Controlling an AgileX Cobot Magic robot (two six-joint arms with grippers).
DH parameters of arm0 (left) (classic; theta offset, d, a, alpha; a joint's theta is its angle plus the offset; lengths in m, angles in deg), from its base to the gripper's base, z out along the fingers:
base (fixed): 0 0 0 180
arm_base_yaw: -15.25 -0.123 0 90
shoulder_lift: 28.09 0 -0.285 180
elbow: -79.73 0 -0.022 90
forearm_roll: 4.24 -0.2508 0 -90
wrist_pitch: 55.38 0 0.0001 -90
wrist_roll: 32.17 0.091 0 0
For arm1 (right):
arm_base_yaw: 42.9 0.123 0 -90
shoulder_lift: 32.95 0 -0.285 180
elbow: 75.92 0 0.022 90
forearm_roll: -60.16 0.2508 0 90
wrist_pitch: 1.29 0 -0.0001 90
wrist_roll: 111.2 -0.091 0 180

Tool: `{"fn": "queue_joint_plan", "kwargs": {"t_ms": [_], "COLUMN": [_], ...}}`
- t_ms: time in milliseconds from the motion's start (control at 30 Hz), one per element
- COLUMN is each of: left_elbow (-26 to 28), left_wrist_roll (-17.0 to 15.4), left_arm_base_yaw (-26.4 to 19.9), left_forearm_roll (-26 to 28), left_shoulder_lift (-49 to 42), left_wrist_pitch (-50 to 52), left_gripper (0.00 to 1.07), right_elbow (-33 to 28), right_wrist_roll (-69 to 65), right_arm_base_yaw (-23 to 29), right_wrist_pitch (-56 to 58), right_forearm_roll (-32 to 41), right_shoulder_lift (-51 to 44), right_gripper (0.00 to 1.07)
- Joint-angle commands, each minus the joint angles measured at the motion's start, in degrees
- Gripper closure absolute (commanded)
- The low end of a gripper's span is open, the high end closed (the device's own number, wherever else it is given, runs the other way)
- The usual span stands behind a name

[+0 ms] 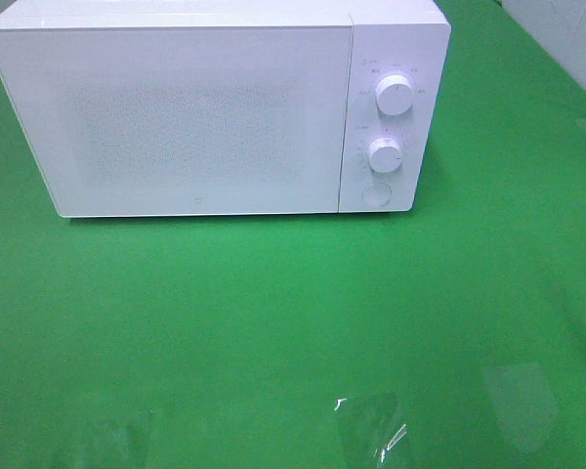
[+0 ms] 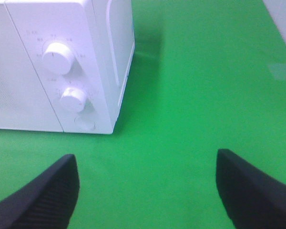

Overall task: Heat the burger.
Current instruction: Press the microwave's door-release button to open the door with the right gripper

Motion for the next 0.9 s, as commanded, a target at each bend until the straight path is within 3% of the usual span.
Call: {"fn": "queue_joint_plan", "kwargs": {"t_ms": [33, 133, 200, 400, 533, 567, 667, 800, 900], "left_elbow": [-0.06, -0.06, -0.06, -0.06, -0.06, -0.06, -0.06, -0.06, -0.06], "left_wrist_roll": [-0.17, -0.17, -0.17, -0.17, -0.17, -0.17, -0.17, -0.17, -0.17], "left_arm_base_yaw": [-0.11, -0.11, -0.11, -0.11, -0.11, -0.11, -0.11, -0.11, -0.11], "left_forearm_roll": [0.06, 0.06, 0.06, 0.06, 0.06, 0.06, 0.06, 0.06, 0.06], "left_shoulder_lift": [-1.03, -1.03, -1.03, -1.03, -1.03, -1.03, -1.03, -1.03, -1.03], "left_wrist_pitch": [0.69, 0.69, 0.69, 0.69, 0.69, 0.69, 0.69, 0.69, 0.69], "left_gripper": [0.07, 0.07, 0.07, 0.07, 0.07, 0.07, 0.07, 0.07, 0.07], "right_elbow": [-0.11, -0.11, -0.11, -0.97, -5.10, -5.10, -8.02, -8.82, -8.82], "right_wrist_roll": [0.00, 0.00, 0.00, 0.40, 0.34, 0.34, 1.49, 5.61, 10.83], "right_arm_base_yaw": [-0.23, -0.23, -0.23, -0.23, -0.23, -0.23, 1.49, 4.53, 10.20], "right_wrist_pitch": [-10.26, -12.55, -20.97, -31.34, -49.10, -49.10, -60.85, -64.86, -70.53], "right_forearm_roll": [-0.97, -1.95, -3.27, -3.32, -2.46, -2.46, 2.35, 7.96, 16.56], "right_shoulder_lift": [4.24, 5.50, 9.74, 16.39, 23.55, 23.55, 28.99, 33.17, 39.13], "right_gripper": [0.32, 0.32, 0.32, 0.31, 0.31, 0.31, 0.31, 0.31, 0.31]}}
